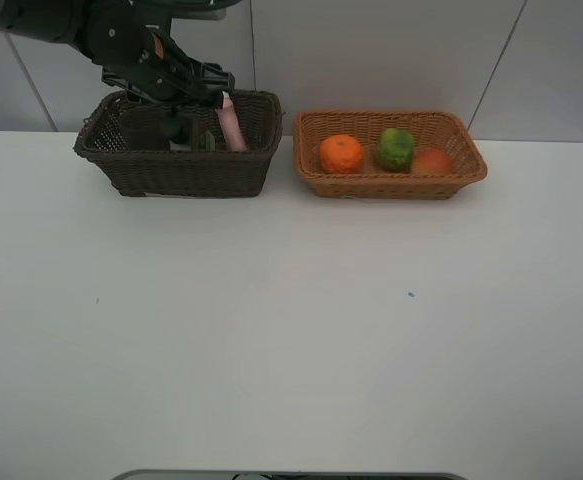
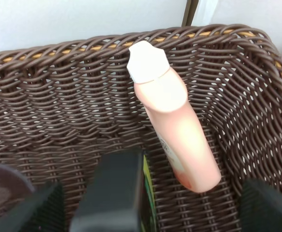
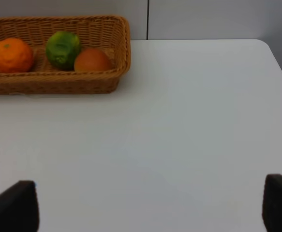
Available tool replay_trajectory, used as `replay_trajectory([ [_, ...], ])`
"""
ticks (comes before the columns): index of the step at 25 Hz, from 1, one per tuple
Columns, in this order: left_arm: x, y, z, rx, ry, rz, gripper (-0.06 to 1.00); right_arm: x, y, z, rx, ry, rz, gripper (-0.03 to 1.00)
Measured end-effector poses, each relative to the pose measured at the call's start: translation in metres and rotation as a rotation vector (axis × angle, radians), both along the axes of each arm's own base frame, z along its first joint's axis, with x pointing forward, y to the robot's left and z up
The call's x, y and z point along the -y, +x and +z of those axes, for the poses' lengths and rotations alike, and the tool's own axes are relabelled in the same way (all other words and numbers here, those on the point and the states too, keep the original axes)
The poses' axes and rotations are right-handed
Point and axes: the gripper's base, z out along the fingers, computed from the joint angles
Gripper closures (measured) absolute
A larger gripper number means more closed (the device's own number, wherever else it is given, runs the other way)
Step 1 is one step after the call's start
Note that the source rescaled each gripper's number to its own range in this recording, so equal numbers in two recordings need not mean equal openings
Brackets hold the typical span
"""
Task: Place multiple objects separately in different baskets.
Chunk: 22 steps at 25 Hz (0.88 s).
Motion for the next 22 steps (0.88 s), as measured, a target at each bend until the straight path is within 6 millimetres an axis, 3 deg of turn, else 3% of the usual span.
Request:
replay_trajectory([
  [5, 0.0, -0.002, 0.011, 0.02, -0.007, 0.0, 0.01, 0.0, 0.0, 0.0, 0.0, 0.0, 0.0, 0.02],
  [12, -0.004, -0.011, 0.047, 0.087, -0.029, 0.004, 0.01, 0.0, 0.0, 0.0, 0.0, 0.0, 0.0, 0.02],
  [19, -0.014, -0.03, 0.094, 0.131, -0.032, 0.03, 0.01, 0.0, 0.0, 0.0, 0.0, 0.0, 0.0, 0.02],
  [22, -0.021, -0.047, 0.122, 0.183, -0.051, 0.034, 0.01, 0.0, 0.0, 0.0, 0.0, 0.0, 0.0, 0.02],
])
